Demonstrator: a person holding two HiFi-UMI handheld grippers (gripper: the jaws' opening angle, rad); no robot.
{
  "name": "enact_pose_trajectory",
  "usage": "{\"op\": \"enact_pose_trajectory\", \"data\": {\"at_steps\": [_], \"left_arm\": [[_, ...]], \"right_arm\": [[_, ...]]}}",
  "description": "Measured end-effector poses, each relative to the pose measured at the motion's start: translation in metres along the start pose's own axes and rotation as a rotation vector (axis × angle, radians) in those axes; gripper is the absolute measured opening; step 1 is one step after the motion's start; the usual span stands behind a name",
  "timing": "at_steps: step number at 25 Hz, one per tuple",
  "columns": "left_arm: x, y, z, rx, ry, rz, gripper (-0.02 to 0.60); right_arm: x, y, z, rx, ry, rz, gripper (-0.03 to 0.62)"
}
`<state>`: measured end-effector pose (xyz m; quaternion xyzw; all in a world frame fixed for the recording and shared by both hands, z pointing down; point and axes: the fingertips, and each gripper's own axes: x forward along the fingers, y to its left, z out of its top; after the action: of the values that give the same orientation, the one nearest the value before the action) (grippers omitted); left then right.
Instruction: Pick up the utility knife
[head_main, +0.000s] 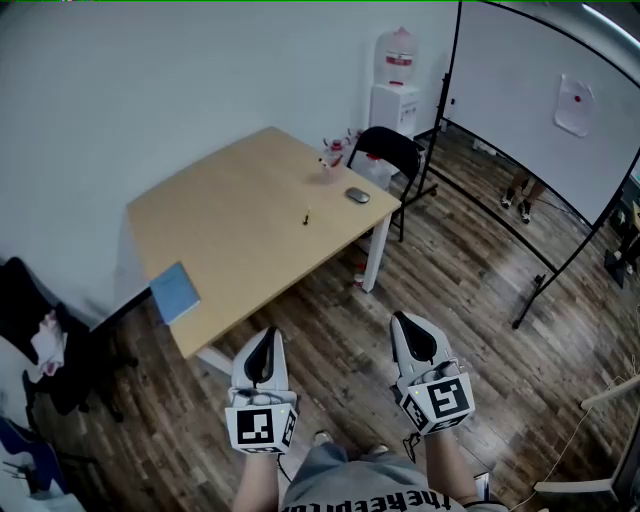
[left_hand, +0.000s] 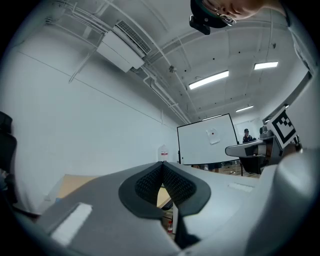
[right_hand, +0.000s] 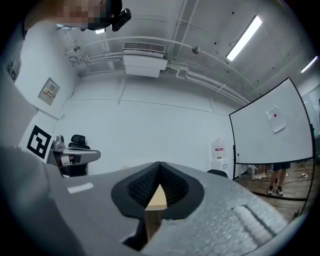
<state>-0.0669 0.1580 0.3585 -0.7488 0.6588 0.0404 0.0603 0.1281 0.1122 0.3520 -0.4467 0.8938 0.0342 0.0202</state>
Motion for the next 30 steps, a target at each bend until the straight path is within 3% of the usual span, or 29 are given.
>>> {"op": "enact_pose_trajectory", "data": {"at_steps": [30], "left_arm": [[0.024,0.067,-0.014,-0.026,0.002,-0.072,0.02]], "right_arm": [[0.049,0.032,-0.009,0.011,-0.006,-0.088,0.002]]}}
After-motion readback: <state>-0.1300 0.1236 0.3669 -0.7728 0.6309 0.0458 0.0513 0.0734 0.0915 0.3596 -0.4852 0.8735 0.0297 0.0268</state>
